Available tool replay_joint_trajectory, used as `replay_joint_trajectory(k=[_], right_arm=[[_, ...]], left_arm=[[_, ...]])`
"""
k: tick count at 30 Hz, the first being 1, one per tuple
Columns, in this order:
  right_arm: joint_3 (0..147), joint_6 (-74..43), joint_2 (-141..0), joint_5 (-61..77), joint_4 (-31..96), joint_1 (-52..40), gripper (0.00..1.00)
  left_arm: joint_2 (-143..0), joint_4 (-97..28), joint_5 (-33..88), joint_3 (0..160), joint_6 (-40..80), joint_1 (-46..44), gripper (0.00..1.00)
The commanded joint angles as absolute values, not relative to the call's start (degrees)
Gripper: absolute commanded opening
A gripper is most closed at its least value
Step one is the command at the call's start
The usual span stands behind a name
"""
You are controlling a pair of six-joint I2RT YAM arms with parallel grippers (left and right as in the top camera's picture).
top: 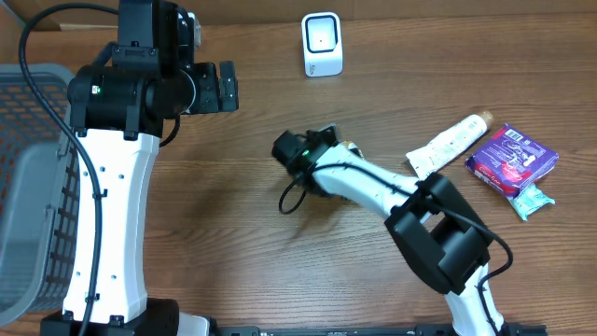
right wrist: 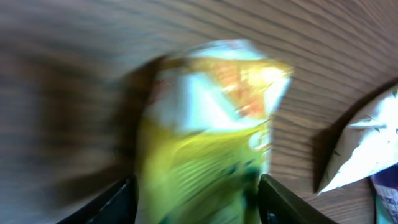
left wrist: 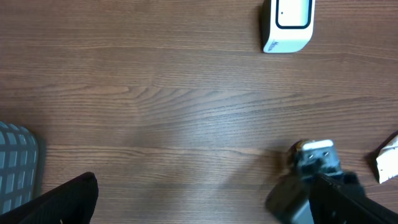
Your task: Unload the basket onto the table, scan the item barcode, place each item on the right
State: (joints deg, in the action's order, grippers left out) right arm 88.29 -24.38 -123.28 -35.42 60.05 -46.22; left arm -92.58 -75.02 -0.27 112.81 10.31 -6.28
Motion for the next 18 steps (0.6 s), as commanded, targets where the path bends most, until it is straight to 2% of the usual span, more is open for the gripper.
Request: replay_joint_trajectory(k=[1,6,18], right_arm=[[89.23,-25.02,-123.20,-36.12,60.05,-50.02,0.66],[89.32,-24.86,-123.15,-35.94,60.20,-52.18,0.79],[100.79,-25.12,-119.70,-34.59,67.20,-47.53,0.91]], left_arm=[[-92.73,-74.78,-0.58,113.34,9.82,-6.39,1.00],[-92.73,-74.78,-0.58,113.34,9.82,-6.39,1.00],[-92.75,-74.78,-0.58,113.34,9.82,-6.39,0.99]])
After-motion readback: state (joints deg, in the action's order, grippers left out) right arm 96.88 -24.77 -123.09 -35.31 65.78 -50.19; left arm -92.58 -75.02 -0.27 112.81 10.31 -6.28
